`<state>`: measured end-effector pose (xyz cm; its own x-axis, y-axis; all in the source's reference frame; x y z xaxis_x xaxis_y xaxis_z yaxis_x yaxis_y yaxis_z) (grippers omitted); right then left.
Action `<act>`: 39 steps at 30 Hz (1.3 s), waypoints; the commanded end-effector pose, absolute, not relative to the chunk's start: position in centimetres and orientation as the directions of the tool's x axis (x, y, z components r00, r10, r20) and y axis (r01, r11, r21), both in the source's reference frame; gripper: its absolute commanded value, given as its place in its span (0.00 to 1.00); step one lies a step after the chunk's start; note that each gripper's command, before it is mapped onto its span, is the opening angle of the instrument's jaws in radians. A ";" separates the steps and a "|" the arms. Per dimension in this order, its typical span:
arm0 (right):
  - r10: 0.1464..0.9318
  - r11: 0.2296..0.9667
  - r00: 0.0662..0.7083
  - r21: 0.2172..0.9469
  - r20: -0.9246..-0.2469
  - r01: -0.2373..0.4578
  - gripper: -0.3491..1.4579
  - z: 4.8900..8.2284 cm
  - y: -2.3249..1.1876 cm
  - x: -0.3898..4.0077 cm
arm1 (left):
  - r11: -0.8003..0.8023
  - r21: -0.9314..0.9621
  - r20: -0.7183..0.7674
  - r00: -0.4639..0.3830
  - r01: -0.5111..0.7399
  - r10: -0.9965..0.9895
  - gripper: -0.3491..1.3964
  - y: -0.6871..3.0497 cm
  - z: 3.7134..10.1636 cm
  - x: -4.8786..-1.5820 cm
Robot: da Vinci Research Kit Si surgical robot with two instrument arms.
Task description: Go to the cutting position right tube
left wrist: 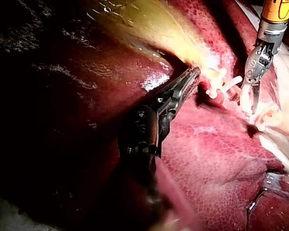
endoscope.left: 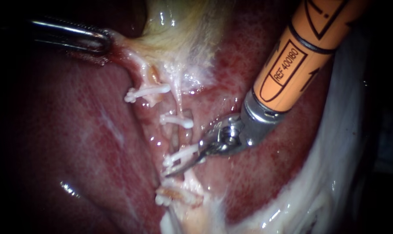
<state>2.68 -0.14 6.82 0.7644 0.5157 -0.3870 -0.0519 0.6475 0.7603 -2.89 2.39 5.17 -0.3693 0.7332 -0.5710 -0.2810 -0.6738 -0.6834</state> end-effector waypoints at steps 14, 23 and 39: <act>0.588 0.589 0.673 0.808 -0.449 0.024 0.98 6.76 -0.05 2.46 | -0.674 -0.684 -0.571 -0.369 -0.279 0.733 0.00 2.39 5.18 -2.86; 0.633 0.520 0.612 0.846 -0.474 0.118 0.98 6.67 0.11 2.34 | -0.674 -0.684 -0.571 -0.370 -0.279 0.733 0.00 2.39 5.17 -2.85; 0.688 0.413 0.516 0.860 -0.510 0.299 0.98 6.64 0.12 2.44 | -0.674 -0.684 -0.571 -0.370 -0.278 0.733 0.00 2.39 5.17 -2.85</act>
<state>2.47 0.12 6.65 0.5152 0.6907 -0.5075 0.3000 0.4094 0.8616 -2.85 2.39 5.17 -0.3696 0.7328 -0.5713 -0.2783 -0.6739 -0.6844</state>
